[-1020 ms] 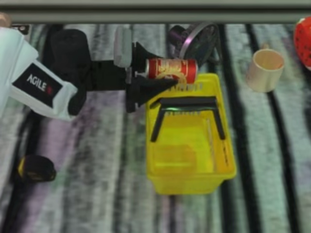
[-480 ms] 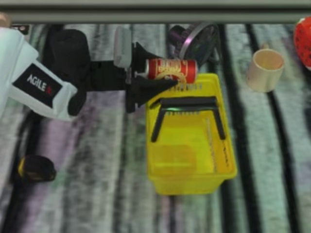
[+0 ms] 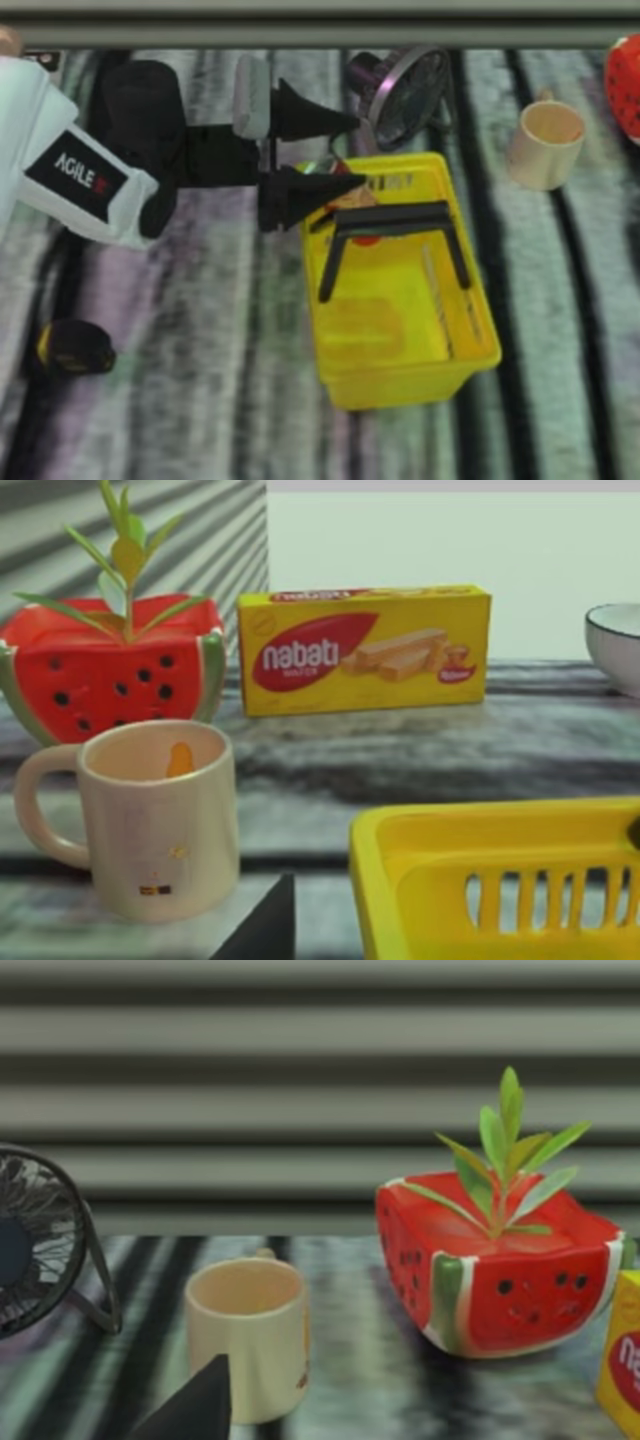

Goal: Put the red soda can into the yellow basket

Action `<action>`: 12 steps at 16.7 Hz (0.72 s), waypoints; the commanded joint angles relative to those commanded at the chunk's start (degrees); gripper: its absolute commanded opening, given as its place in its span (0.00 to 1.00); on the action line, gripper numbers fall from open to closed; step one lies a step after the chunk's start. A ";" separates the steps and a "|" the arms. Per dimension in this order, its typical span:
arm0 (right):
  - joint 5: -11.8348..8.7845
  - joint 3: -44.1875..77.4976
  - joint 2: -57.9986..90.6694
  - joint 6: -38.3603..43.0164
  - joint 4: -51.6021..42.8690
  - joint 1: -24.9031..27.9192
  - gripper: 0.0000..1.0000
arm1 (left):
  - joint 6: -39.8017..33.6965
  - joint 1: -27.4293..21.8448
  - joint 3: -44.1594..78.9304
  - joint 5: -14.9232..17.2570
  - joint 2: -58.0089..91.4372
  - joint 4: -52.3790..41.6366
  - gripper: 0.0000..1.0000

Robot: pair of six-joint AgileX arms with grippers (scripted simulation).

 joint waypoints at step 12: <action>-0.11 3.10 3.31 -1.55 -2.17 1.14 1.00 | 0.04 0.04 -1.33 -1.62 -3.01 -1.47 1.00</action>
